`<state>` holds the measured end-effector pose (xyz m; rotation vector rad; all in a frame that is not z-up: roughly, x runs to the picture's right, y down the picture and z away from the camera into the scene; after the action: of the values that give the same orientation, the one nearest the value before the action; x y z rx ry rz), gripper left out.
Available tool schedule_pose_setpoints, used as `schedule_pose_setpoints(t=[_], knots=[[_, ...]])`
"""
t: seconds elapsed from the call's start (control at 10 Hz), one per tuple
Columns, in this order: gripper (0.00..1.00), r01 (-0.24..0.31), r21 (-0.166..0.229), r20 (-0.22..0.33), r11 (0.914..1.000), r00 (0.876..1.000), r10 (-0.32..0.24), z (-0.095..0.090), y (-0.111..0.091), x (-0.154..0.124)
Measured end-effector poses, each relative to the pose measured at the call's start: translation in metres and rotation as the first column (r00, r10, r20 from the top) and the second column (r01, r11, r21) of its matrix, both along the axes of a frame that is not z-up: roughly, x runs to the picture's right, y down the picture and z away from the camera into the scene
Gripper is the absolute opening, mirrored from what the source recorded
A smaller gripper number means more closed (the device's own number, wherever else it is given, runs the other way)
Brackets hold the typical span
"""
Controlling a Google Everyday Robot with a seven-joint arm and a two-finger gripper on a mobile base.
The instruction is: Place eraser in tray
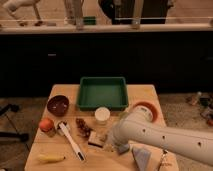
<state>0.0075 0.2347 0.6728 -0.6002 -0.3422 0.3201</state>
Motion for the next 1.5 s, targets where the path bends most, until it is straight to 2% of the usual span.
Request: schedule_pose_setpoints(t=[0.3,0.6,0.9,1.2,1.5], knots=[[0.17,0.058,0.052,0.015,0.9969,0.998,-0.059,0.000,-0.027,0.007],[0.17,0.152,0.121,0.044,0.9809,0.986,-0.159,0.013,-0.061,0.005],[0.17,0.205,0.156,0.037,0.9662,0.976,-0.213,0.022,-0.089,-0.009],[0.17,0.231,0.161,0.014,0.9595,0.972,-0.236,0.031,-0.114,-0.015],[0.17,0.240,0.159,0.009,0.9577,0.970,-0.244,0.036,-0.120,-0.016]])
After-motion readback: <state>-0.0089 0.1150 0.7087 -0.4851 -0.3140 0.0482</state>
